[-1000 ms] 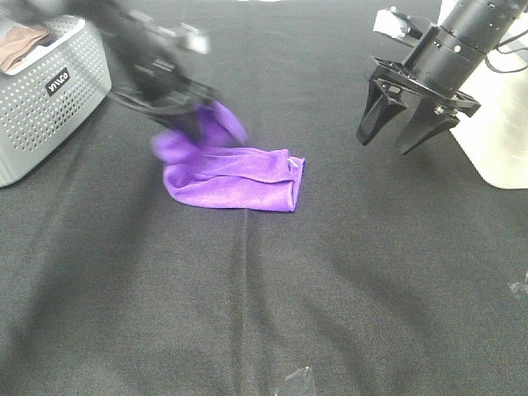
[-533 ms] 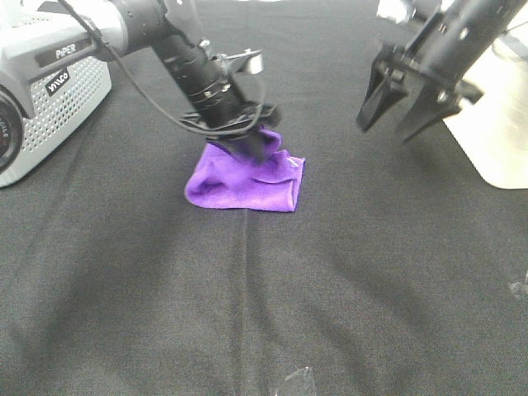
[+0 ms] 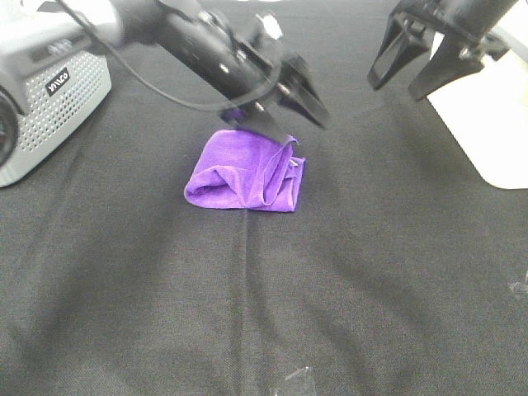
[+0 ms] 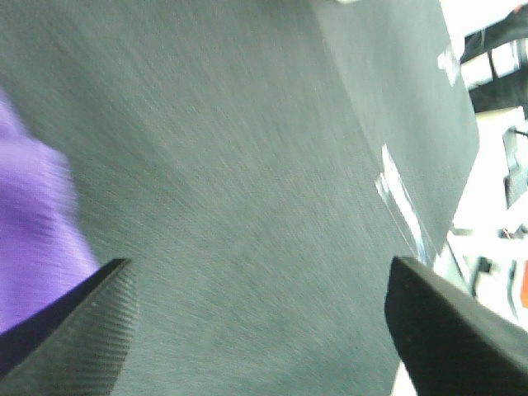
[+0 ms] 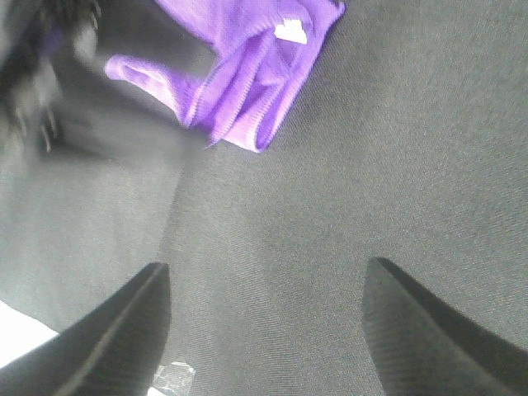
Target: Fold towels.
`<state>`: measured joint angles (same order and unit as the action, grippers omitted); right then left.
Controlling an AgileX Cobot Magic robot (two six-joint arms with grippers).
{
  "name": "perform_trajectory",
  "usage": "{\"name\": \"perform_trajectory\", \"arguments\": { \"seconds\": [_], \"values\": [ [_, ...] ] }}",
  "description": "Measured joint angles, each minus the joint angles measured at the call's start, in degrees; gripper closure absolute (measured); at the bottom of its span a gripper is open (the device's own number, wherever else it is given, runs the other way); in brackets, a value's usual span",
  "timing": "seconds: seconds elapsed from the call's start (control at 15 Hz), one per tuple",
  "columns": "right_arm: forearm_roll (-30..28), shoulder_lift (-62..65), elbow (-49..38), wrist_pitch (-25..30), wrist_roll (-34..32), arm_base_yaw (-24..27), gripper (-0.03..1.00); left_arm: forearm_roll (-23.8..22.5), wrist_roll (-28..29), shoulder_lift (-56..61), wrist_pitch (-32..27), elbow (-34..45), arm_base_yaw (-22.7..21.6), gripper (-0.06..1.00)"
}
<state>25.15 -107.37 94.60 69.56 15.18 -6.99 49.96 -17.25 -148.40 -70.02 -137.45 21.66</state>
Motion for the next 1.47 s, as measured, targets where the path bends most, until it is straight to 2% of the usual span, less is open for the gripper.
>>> {"name": "perform_trajectory", "arguments": {
  "seconds": [0.2,0.4,0.53,0.67,1.0,1.27,1.47],
  "values": [
    [-0.06,0.06,0.0,0.06,0.06,0.0,0.33,-6.07,2.29,1.09,0.0,-0.74,-2.52,0.19],
    [-0.06,0.06,0.0,0.06,0.23,0.0,0.33,-4.64,2.64,-1.55,0.0,-0.74,-1.89,0.19],
    [-0.06,0.06,0.0,0.17,0.29,0.0,0.33,-0.11,1.83,-4.47,0.0,-0.74,-1.38,0.19],
    [-0.06,0.06,0.0,0.23,0.29,0.0,0.33,4.93,-0.52,-7.1,3.04,-0.8,-0.63,0.19],
    [-0.06,0.06,0.0,0.23,0.46,0.0,0.33,20.0,-10.14,-13.87,11.63,-0.86,1.6,0.19],
    [-0.06,0.06,0.0,0.23,0.46,0.0,0.33,24.75,-13.52,-14.38,14.9,-0.86,2.35,0.19],
    [0.0,0.23,0.0,0.23,0.46,0.0,0.33,24.98,-15.13,-13.46,9.85,-2.52,1.66,0.19]
  ]
}}
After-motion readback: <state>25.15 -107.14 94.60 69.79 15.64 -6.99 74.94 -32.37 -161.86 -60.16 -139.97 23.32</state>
